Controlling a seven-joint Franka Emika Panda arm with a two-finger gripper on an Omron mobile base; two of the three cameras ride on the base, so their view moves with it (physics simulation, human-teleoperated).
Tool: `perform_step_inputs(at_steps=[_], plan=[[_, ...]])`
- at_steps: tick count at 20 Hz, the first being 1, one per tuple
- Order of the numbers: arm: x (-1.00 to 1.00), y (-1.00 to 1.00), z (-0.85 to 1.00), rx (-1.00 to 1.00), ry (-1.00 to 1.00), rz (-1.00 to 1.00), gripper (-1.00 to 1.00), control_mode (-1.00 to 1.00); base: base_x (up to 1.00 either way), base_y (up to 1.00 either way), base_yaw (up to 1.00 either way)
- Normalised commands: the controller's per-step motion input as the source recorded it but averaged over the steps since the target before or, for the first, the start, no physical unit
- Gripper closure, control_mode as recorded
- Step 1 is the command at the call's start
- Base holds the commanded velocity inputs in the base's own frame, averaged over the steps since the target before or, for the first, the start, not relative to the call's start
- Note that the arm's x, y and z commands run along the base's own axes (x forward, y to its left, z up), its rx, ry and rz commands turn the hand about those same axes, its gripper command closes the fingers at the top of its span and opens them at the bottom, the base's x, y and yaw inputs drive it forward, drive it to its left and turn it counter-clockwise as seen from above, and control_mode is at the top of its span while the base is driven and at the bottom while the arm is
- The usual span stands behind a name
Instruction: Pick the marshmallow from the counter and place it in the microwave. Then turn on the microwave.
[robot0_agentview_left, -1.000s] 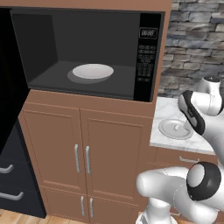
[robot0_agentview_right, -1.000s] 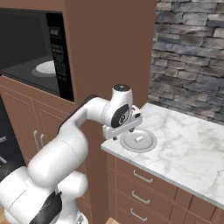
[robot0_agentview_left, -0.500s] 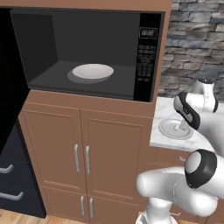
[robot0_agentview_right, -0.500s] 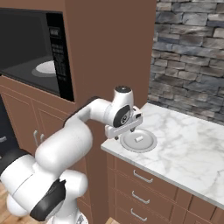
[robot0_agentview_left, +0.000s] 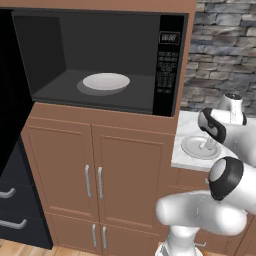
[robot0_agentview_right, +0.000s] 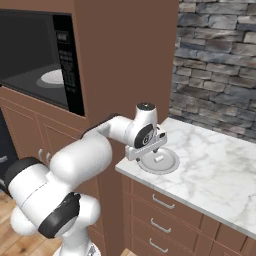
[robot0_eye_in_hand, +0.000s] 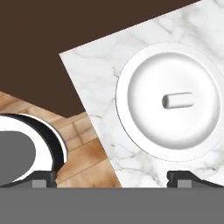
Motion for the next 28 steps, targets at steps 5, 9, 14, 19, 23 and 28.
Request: perform_step_inputs(at_steps=[5, 9, 14, 19, 23, 28], plan=[[0.21, -0.03, -0.13, 0.00, 0.00, 0.00, -1.00, -1.00, 0.00, 0.00, 0.00], [0.21, -0.03, -0.12, 0.00, 0.00, 0.00, -1.00, -1.00, 0.00, 0.00, 0.00], [0.23, -0.03, -0.06, 0.00, 0.00, 0.00, -1.00, -1.00, 0.00, 0.00, 0.00], [0.31, -0.06, -0.05, 0.00, 0.00, 0.00, -1.00, -1.00, 0.00, 0.00, 0.00], [0.27, -0.10, -0.02, 0.00, 0.00, 0.00, -1.00, -1.00, 0.00, 0.00, 0.00], [0.21, -0.18, -0.09, 0.00, 0.00, 0.00, -1.00, -1.00, 0.00, 0.00, 0.00]])
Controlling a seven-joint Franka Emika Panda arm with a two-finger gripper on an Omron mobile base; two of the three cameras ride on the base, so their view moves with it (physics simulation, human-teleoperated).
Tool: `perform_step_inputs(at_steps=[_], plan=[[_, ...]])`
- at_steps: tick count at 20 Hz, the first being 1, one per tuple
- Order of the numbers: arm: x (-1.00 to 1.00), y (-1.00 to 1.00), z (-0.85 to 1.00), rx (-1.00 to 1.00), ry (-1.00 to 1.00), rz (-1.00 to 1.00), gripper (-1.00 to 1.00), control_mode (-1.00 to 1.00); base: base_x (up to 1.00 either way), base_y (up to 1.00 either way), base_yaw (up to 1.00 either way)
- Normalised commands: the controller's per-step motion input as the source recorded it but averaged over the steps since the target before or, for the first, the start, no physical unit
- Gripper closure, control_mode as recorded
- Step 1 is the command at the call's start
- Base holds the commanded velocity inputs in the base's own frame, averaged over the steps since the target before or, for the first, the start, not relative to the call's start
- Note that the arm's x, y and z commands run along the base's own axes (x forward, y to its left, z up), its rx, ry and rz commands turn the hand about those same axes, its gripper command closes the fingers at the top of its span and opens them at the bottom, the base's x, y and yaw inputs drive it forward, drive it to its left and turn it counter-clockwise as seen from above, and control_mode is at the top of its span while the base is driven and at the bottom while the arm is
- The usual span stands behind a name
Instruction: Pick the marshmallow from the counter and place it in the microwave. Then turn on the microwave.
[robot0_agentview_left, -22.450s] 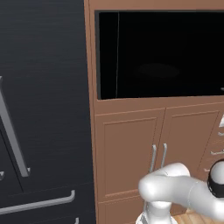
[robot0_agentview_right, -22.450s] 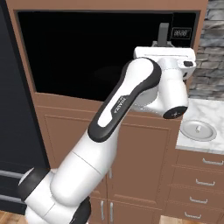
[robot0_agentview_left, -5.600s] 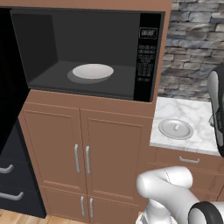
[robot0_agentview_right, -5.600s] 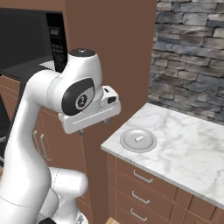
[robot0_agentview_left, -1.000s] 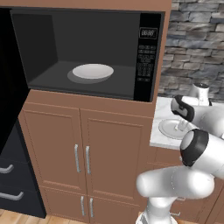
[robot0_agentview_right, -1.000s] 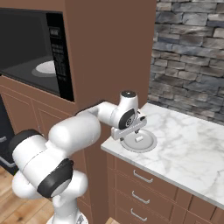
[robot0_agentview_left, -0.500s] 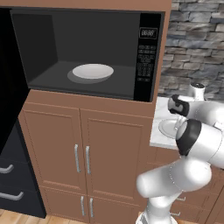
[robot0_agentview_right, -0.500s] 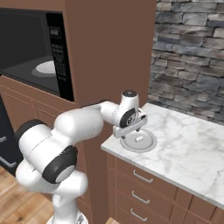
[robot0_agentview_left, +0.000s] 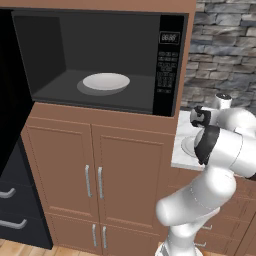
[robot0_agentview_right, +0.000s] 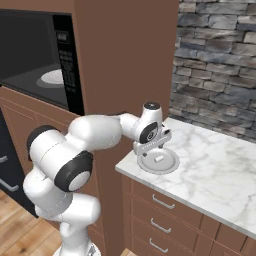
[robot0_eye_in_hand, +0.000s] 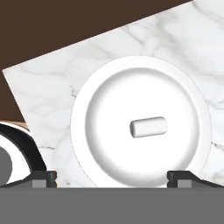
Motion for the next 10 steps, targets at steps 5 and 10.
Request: perform_step_inputs(at_steps=[5, 10], plan=[[0.17, -0.17, -0.10, 0.00, 0.00, 0.00, -1.00, -1.00, 0.00, 0.00, 0.00], [0.13, -0.03, -0.19, 0.00, 0.00, 0.00, -1.00, -1.00, 0.00, 0.00, 0.00]])
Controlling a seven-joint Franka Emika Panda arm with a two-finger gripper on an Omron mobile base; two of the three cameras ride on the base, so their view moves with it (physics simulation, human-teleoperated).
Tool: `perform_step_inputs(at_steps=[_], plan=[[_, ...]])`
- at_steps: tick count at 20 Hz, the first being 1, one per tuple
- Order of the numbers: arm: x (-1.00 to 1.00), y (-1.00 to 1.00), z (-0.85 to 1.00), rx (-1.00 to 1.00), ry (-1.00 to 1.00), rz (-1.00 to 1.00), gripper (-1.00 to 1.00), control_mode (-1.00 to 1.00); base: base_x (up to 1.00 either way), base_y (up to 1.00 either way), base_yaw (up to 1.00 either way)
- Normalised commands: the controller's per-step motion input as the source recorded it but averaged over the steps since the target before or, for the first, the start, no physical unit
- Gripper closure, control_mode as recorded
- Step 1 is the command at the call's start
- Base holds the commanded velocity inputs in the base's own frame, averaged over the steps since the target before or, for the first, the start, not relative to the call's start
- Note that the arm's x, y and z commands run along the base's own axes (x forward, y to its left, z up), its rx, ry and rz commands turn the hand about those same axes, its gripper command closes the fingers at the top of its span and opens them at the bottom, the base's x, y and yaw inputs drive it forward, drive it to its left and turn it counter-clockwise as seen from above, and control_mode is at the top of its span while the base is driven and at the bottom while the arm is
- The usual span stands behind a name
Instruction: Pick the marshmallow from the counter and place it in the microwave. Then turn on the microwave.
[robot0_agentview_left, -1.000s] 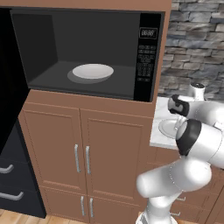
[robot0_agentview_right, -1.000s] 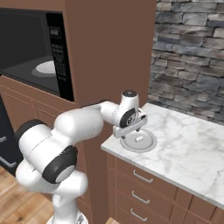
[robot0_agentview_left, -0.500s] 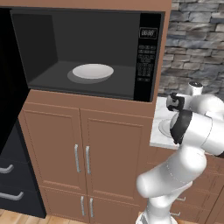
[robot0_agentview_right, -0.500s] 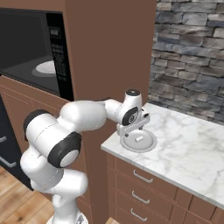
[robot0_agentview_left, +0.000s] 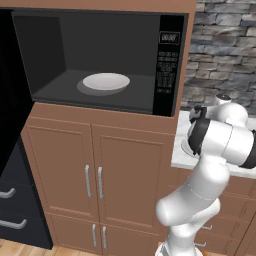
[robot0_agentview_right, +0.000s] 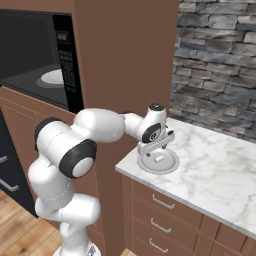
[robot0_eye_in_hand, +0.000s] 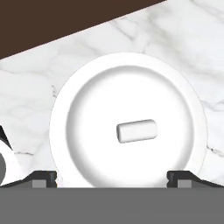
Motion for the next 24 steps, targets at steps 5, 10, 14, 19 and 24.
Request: perform_step_inputs(at_steps=[5, 10, 14, 19, 24], plan=[[0.11, -0.01, -0.21, 0.00, 0.00, 0.00, -1.00, -1.00, 0.00, 0.00, 0.00], [0.18, 0.00, -0.12, 0.00, 0.00, 0.00, -1.00, -1.00, 0.00, 0.00, 0.00], [0.21, -0.01, -0.11, 0.00, 0.00, 0.00, -1.00, -1.00, 0.00, 0.00, 0.00], [0.20, -0.04, -0.12, 0.00, 0.00, 0.00, -1.00, -1.00, 0.00, 0.00, 0.00], [0.11, -0.11, -0.14, 0.00, 0.00, 0.00, -1.00, -1.00, 0.00, 0.00, 0.00]])
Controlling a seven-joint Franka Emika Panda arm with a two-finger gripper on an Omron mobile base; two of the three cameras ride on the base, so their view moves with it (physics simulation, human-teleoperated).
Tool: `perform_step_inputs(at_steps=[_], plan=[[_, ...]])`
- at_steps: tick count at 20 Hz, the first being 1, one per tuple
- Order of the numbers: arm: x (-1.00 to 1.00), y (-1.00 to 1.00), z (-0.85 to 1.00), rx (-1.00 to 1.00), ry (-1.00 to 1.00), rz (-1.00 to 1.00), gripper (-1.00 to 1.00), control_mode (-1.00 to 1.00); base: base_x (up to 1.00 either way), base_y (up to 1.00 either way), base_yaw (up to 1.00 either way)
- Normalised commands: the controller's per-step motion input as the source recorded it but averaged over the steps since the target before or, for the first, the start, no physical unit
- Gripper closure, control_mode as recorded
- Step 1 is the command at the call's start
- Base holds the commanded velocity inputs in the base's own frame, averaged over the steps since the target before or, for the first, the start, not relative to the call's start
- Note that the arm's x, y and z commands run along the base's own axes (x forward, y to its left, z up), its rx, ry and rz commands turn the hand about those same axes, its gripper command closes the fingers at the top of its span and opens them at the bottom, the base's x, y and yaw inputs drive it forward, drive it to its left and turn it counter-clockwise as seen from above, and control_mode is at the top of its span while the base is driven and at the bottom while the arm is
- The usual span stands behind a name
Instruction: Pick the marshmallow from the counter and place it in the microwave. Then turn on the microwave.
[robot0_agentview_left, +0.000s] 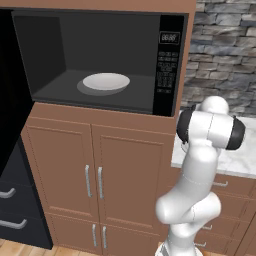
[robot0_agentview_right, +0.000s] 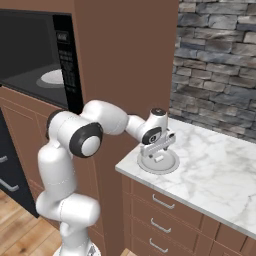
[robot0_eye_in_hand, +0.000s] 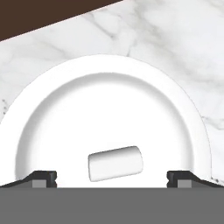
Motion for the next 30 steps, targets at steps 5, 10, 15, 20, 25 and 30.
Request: perform_step_inputs(at_steps=[5, 10, 15, 20, 25, 30], plan=[[0.08, -0.05, -0.13, 0.00, 0.00, 0.00, -1.00, -1.00, 0.00, 0.00, 0.00], [0.05, 0.00, -0.09, 0.00, 0.01, 0.00, -1.00, -1.00, 0.00, 0.00, 0.00], [0.07, 0.00, -0.13, 0.00, 0.02, 0.00, -1.00, -1.00, 0.00, 0.00, 0.00], [0.04, -0.01, -0.12, 0.00, 0.01, 0.00, -1.00, -1.00, 0.00, 0.00, 0.00], [0.03, -0.03, -0.12, 0.00, 0.02, 0.00, -1.00, -1.00, 0.00, 0.00, 0.00], [0.04, -0.01, -0.15, 0.00, 0.02, 0.00, -1.00, -1.00, 0.00, 0.00, 0.00]])
